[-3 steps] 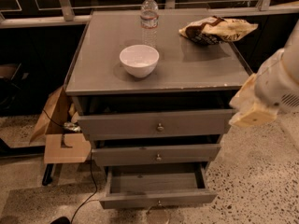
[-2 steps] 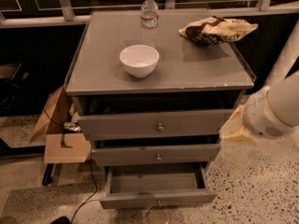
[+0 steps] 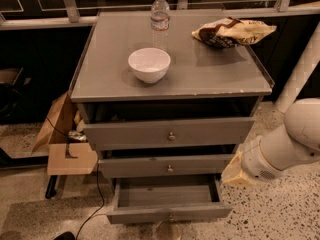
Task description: Close bottom drawer
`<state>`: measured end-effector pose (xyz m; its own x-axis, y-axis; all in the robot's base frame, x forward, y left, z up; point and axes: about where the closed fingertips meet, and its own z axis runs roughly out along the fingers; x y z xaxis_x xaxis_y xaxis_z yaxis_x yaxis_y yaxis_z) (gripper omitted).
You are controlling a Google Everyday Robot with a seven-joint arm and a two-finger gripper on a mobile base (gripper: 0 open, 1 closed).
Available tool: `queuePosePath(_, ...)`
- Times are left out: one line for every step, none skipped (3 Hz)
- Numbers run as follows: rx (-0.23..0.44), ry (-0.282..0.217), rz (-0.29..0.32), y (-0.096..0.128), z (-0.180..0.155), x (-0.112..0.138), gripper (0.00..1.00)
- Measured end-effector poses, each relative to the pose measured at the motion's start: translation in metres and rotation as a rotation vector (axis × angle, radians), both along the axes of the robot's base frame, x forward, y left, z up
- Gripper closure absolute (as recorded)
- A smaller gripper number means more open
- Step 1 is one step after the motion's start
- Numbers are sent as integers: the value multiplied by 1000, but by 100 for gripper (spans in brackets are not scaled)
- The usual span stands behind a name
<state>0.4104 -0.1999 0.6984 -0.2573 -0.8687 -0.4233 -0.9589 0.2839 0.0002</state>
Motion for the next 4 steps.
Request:
queuePosePath(1, 3, 0, 0, -1, 0, 100)
queuePosePath(-12, -33, 5, -11, -31, -5, 100)
queuePosePath(-7, -72, 18, -27, -101, -8, 100)
queuePosePath(70, -57, -6, -46, -196, -1, 100)
